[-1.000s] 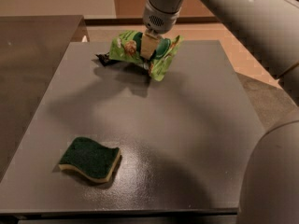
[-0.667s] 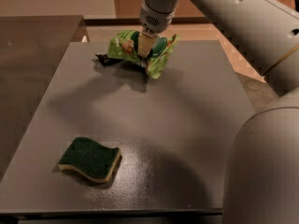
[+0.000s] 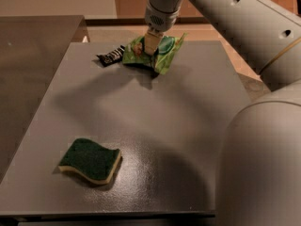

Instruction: Move green rice chip bag near rxbar chocolate

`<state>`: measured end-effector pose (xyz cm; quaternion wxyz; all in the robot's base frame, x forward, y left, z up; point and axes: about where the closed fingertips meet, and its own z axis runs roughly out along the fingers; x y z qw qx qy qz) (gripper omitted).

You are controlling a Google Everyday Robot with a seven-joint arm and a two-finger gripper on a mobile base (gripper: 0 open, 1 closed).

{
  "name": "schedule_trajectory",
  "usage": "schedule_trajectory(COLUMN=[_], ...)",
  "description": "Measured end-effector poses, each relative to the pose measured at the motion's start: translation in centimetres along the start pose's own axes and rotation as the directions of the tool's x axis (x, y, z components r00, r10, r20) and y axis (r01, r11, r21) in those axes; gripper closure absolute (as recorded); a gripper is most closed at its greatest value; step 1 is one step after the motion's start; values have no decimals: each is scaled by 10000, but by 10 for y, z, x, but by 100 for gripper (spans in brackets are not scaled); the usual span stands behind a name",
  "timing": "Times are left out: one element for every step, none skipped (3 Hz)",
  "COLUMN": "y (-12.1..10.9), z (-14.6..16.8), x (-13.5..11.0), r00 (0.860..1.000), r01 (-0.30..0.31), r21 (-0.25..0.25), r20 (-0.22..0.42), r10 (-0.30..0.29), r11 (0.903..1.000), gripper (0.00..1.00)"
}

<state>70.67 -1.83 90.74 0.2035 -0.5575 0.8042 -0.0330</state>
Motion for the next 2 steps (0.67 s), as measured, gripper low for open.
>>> schedule_trajectory(y=[1,1], z=[3,3], x=[-1,-1], r00=[10000,10000], r01=[13,13], r21=[-24,-25], r20=[-7,-8], r10=[-13,-13], r11=[10000,10000], gripper=[0,0])
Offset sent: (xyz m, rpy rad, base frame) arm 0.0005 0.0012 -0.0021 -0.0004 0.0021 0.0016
